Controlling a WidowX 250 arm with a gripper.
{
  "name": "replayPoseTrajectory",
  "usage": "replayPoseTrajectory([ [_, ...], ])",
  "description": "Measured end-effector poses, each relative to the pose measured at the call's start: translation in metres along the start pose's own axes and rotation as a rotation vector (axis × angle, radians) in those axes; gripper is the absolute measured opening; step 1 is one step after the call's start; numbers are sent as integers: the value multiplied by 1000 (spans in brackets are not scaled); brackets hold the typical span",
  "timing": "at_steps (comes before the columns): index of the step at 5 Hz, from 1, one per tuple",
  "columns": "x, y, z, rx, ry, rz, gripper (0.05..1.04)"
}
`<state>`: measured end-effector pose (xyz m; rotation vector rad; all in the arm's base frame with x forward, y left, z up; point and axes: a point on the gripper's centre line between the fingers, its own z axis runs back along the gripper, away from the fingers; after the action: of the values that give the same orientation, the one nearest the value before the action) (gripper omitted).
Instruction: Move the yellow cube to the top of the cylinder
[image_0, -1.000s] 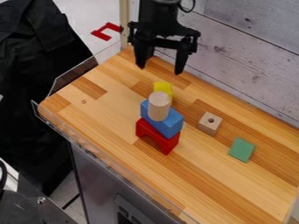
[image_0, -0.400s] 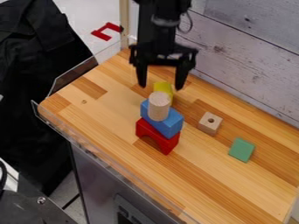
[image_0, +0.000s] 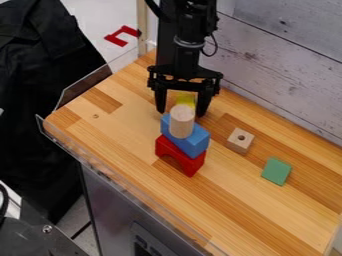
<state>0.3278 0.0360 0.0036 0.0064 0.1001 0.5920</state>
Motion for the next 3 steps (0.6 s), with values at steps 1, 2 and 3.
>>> replayPoseTrajectory([
  [1, 0, -2, -4, -14, -3, 3, 737],
  [2, -2, 0, -7, -13, 1, -3, 579],
  [3, -7, 6, -5, -20, 4, 3, 579],
])
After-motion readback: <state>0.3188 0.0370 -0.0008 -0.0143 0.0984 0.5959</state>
